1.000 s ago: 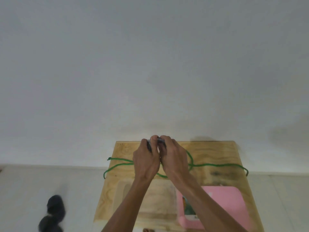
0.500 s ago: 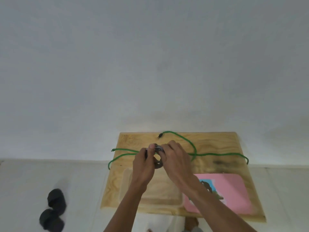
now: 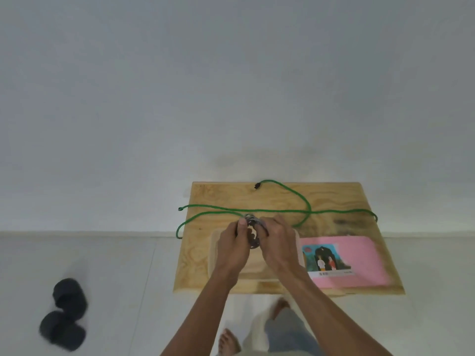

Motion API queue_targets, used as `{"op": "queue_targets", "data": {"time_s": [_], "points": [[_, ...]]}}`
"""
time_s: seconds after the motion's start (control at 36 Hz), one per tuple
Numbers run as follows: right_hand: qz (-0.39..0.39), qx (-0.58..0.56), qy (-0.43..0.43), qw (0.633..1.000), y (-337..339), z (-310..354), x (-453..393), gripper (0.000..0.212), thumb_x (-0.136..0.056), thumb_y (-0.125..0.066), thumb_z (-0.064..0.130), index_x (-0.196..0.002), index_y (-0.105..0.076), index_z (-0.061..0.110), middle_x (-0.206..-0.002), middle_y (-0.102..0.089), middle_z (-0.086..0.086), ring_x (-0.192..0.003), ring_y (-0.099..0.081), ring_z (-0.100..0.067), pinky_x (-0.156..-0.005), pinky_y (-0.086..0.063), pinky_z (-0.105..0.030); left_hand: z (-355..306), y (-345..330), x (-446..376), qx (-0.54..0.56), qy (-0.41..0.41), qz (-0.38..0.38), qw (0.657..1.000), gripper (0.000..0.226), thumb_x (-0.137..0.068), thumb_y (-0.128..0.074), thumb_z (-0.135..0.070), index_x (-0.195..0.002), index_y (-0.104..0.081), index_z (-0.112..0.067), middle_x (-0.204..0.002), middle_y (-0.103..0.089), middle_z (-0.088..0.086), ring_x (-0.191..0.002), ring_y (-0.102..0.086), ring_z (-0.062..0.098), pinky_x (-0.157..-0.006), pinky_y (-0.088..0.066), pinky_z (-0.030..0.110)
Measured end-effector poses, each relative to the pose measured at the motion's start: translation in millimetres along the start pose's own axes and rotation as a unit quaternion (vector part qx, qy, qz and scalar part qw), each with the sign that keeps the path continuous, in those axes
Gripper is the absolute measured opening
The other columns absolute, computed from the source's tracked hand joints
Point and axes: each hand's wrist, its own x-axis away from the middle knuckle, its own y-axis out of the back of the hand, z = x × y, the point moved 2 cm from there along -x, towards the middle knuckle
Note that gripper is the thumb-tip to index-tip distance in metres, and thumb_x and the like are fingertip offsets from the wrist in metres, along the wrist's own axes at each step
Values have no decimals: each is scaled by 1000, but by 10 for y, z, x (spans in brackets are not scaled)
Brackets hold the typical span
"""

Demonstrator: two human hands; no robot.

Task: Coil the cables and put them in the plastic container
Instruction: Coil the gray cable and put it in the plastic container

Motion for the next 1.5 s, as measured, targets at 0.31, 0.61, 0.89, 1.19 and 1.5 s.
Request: {"op": "queue_targets", "data": {"time_s": [0.31, 0.61, 0.89, 1.19, 1.5], "points": [[40, -34, -37, 998, -340, -253, -5, 7, -85, -68, 12, -87, -75, 13, -80, -66, -8, -78, -58, -25, -68, -37, -31, 235, 176, -146, 4, 25, 1, 1000, 46, -105, -42, -39, -87, -72, -10, -79, -74, 7, -73, -65, 18, -74, -50, 39], [130, 11, -110, 985, -846, -507, 15, 8, -85, -65, 9, -86, -73, 6, -83, -62, -14, -82, -60, -32, -72, -45, -37, 908, 369, -441, -285, -75, -28, 955, 50, -106, -36, -34, -149, -42, -9, -155, -42, 14, -145, -35, 27, -117, -29, 37], [192, 44, -155, 968, -1310, -534, -35, 21, -90, -58, 10, -106, -71, 9, -104, -64, -17, -98, -61, -35, -85, -47, -36, 1325, 354, -469, -360, -143, 30, 922, 66, -106, -12, -49, -158, -18, -9, -166, -15, 9, -155, -8, 18, -125, -9, 29], [192, -60, -178, 963, -1624, -347, 2, 22, -94, -59, 20, -109, -73, 12, -99, -68, -15, -90, -63, -30, -77, -45, -28, 1464, 361, -507, -306, -145, 45, 940, 67, -104, -14, -54, -158, -7, -14, -168, -3, 3, -155, 0, 15, -124, -6, 27], [159, -133, -189, 960, -1421, -436, 72, 25, -96, -55, 15, -115, -72, 13, -109, -75, -3, -99, -68, -16, -80, -39, -6, 1471, 371, -485, -281, -161, 35, 945, 66, -106, -15, -49, -158, -14, -9, -168, -8, 6, -155, -2, 16, -125, -12, 31]]}}
